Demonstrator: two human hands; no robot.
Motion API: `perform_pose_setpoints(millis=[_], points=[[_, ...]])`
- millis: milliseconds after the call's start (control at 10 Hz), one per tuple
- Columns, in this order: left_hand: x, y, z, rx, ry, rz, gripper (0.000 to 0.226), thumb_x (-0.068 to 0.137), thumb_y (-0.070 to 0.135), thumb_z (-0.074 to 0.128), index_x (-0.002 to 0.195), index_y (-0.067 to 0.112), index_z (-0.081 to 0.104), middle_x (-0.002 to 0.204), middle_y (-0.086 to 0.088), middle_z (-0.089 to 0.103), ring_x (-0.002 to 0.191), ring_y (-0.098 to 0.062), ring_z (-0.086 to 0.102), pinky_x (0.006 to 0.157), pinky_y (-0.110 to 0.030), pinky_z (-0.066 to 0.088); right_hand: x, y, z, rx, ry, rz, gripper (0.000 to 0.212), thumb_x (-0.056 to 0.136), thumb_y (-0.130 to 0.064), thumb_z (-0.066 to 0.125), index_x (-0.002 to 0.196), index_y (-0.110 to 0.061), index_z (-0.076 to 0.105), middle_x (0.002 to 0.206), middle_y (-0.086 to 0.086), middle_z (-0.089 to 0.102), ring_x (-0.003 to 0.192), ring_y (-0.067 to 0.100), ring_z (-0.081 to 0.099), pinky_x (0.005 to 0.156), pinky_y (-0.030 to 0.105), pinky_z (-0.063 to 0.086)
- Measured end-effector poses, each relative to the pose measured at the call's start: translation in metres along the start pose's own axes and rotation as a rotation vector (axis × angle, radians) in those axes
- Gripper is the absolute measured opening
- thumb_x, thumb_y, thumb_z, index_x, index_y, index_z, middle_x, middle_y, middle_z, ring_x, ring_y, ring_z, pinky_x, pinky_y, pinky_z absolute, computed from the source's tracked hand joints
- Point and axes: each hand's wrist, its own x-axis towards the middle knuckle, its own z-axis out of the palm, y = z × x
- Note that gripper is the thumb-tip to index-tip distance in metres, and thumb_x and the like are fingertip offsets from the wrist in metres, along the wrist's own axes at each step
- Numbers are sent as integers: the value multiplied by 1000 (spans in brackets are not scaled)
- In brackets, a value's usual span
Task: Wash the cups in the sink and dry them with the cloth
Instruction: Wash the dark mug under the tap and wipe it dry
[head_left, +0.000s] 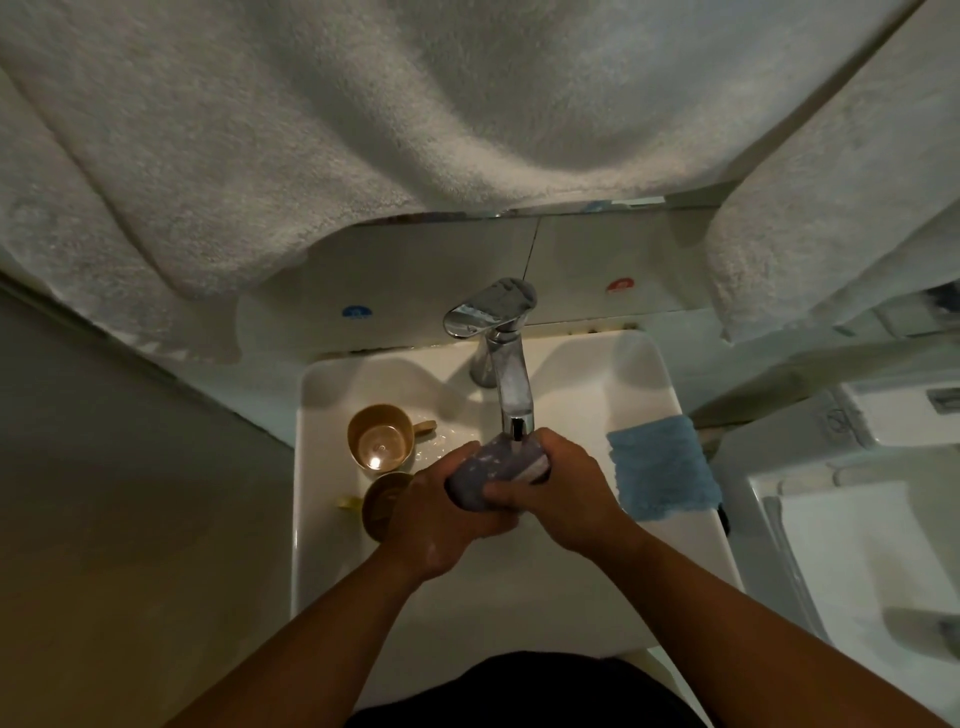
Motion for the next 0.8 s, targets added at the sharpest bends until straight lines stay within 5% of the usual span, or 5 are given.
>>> perform_pose_setpoints(millis=[100,300,600,700,800], points=[[0,1,0,37,1,19,94,57,38,97,140,31,54,125,16,66,111,-5,64,92,-34,58,7,-2,-2,-82,108,42,20,102,-29,53,86,-27,65,84,-8,68,82,14,67,70,18,47],[0,-1,2,100,30,114,93,60,29,97,140,29,51,131,13,62,118,-7,59,100,-26,51,4,-8,3,-8,-54,-5,19,85,-34,78,76,-33,61,66,-21,60,72,-11,61,62,8,43],[-5,-1,7,120,56,167,87,60,21,97,126,49,48,127,23,58,116,-1,58,97,-8,44,-1,26,-1,-53,-98,306,26,89,-42,71,96,-16,70,87,-1,71,84,21,69,66,9,48],[-5,-3,9,167,79,178,98,57,27,98,142,25,50,132,17,53,120,-1,51,94,1,33,-10,32,7,-339,59,279,92,98,-66,38,110,25,47,110,46,-55,122,64,-26,60,5,40],[-4,-5,10,191,79,187,100,57,30,98,144,21,50,139,14,54,125,-6,53,102,-11,41,2,-10,3,-118,87,144,60,86,-67,61,91,-8,70,81,-2,71,73,13,65,62,16,50]])
